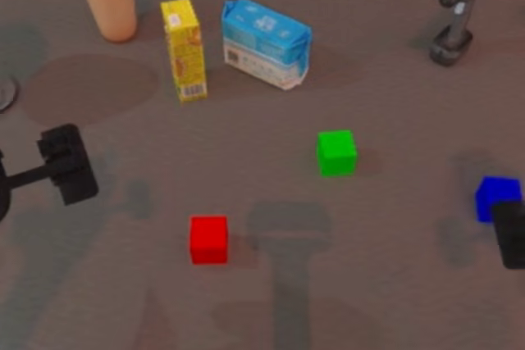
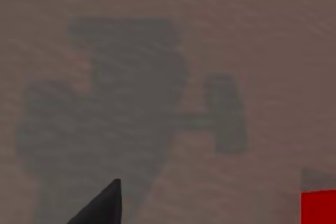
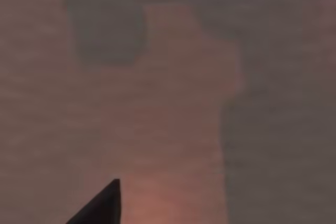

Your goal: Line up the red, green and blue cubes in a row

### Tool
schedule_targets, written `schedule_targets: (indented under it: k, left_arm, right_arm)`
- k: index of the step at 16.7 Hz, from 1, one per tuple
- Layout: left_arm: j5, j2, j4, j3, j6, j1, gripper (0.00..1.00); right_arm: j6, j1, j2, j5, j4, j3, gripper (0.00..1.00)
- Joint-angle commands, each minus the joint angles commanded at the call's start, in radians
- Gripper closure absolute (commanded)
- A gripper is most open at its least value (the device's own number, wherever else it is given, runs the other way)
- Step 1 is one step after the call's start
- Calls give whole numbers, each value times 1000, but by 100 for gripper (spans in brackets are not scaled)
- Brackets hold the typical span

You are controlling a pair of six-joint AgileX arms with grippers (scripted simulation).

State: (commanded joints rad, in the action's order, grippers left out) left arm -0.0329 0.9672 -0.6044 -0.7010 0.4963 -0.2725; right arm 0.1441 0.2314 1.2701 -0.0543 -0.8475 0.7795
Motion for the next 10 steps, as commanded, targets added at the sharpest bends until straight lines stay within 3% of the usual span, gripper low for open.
schedule_targets:
  k: [5, 10]
  left_arm:
    - [4, -372, 200, 286, -135, 124, 0]
    - [13, -654, 379, 505, -284, 214, 0]
  right_arm:
    - [80, 100, 510, -5, -302, 389, 0]
    - [162, 190, 901, 10, -492, 845, 0]
